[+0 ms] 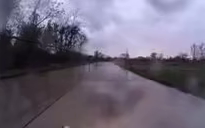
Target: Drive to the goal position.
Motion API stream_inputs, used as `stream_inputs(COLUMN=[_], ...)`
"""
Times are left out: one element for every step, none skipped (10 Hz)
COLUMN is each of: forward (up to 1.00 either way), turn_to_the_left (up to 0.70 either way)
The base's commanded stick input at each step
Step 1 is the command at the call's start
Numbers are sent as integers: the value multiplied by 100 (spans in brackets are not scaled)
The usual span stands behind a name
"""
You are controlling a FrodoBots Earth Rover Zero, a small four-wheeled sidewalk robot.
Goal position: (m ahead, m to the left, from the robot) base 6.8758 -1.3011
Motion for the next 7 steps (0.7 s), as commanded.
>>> stream_inputs(forward=[70,70,70,70,70,70,70], turn_to_the_left=[0,0,0,0,0,0,0])
